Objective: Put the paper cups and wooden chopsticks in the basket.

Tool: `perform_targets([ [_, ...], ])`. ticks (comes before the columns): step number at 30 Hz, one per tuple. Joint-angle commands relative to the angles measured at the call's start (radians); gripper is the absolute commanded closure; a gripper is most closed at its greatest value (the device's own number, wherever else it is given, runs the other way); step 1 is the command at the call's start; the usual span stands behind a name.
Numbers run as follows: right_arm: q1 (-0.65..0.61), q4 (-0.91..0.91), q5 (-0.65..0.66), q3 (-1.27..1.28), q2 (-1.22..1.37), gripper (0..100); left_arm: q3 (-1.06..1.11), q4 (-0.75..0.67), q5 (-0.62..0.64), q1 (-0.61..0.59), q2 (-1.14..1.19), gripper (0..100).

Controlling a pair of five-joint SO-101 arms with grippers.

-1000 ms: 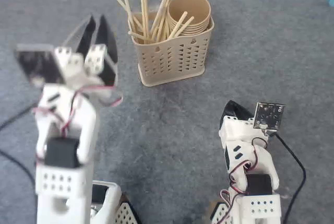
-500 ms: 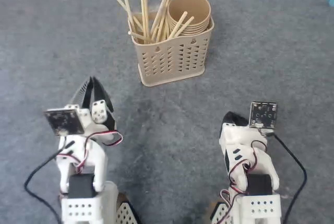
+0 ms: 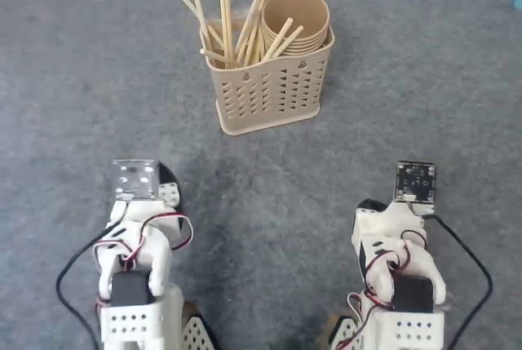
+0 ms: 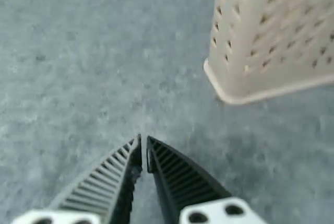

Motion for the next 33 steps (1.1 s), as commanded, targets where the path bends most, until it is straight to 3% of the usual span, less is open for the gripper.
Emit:
perform_targets([
  [1,0.01,0.004,0.057,0.029,-0.016,99.1,-0.005,0.089,-0.083,-0.002,-0.023,99],
  [8,0.019,0.048,0.14,0.098,-0.013,99.1,-0.005,0.16,-0.081,-0.012,-0.023,99],
  [11,0.059,0.105,0.167,0.098,-0.013,99.1,-0.005,0.362,-0.081,-0.031,-0.025,99],
  [21,0.311,0.136,0.166,0.098,-0.015,99.1,-0.005,0.377,-0.081,-0.178,-0.023,99],
  [33,0.32,0.136,0.164,0.098,-0.015,99.1,-0.005,0.377,-0.083,-0.176,-0.023,99],
])
